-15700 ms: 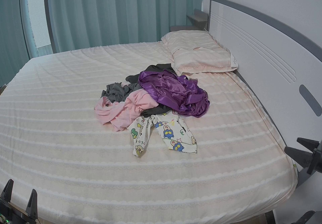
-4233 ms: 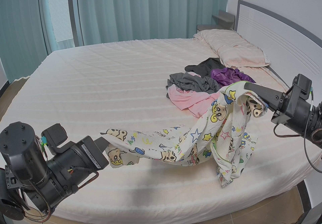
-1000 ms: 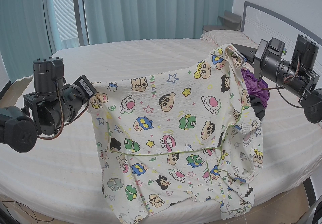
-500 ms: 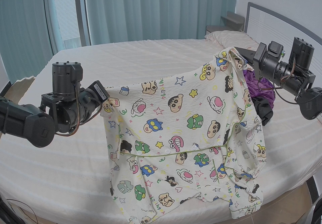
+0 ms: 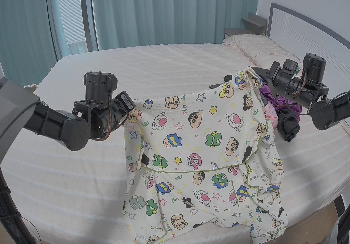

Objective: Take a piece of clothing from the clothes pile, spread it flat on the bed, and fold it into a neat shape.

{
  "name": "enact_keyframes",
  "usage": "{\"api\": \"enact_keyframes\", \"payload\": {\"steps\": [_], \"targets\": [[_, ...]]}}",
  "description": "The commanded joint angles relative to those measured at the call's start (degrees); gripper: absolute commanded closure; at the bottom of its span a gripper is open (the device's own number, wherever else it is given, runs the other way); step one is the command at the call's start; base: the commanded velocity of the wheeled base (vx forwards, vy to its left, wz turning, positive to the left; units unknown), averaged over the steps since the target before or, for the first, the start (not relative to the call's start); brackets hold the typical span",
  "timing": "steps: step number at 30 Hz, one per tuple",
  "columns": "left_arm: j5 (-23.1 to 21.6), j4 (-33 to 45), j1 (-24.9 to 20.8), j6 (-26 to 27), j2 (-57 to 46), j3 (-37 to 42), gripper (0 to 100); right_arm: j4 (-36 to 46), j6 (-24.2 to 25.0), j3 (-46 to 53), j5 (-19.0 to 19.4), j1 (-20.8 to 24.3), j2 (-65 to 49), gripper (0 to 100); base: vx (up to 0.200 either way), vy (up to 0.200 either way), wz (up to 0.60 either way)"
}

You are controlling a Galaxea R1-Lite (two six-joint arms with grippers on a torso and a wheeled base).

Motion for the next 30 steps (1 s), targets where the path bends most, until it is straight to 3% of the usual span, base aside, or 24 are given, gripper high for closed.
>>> {"api": "enact_keyframes", "payload": {"steps": [1,12,13,21,24,30], "targets": [[-0.03,-0.01,0.15,-0.07,6.71,-2.71,100,-0.01,-0.15,-1.45,-0.19,-0.41,6.07,100,0.0,0.0,0.0],[-1.62,0.08,0.94,-0.07,16.82,-10.36,100,-0.09,-0.15,-4.62,-3.79,-0.24,14.68,100,0.0,0.0,0.0],[-1.62,0.08,1.29,-0.16,18.05,-11.76,0,-0.09,0.03,-5.5,-3.97,-0.24,15.65,0,0.0,0.0,0.0],[0.49,0.43,3.4,-0.07,24.2,-20.11,0,-0.09,0.11,-11.3,-11.53,0.2,21.89,0,0.0,0.0,0.0],[1.11,6.32,4.81,0.28,24.2,-22.13,0,0.17,0.2,-13.5,-15.04,0.03,22.51,0,0.0,0.0,0.0],[1.37,11.33,7.36,-0.07,23.85,-26.27,0,3.95,-0.68,-13.06,-16.27,-0.24,22.68,0,0.0,0.0,0.0]]}}
